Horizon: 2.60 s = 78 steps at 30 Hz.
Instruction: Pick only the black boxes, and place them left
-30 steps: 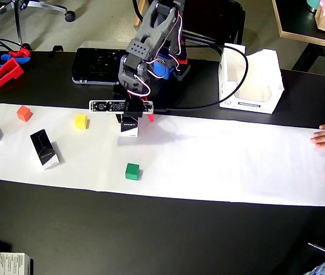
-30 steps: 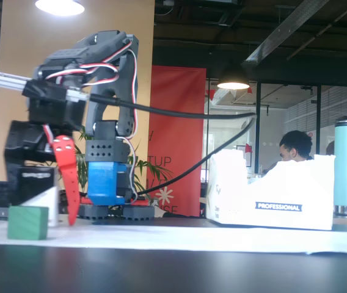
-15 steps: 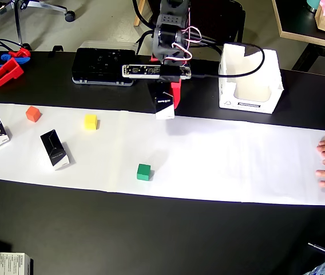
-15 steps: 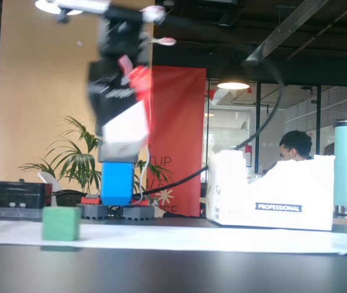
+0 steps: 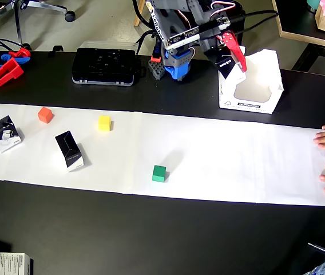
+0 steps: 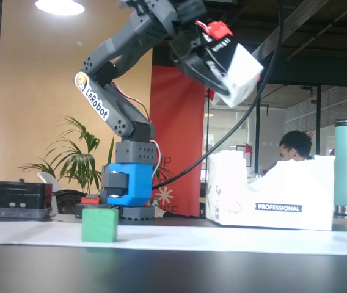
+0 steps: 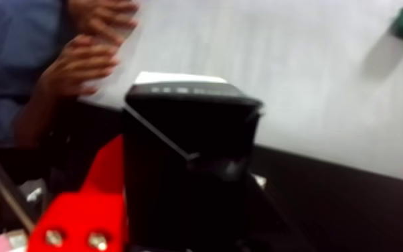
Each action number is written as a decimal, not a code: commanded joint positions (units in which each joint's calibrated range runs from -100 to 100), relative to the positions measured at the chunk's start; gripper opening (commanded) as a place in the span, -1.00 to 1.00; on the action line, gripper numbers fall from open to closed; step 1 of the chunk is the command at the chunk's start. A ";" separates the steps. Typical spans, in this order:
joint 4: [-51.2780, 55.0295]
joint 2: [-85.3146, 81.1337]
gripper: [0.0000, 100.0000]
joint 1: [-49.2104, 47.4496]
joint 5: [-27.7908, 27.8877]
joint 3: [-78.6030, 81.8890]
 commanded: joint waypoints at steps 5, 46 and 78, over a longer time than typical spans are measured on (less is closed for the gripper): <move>0.21 -1.28 -0.77 -17.94 -5.15 -5.38; 24.14 30.65 -0.14 -28.08 -2.15 -45.80; 12.61 25.35 0.13 55.34 42.69 -34.19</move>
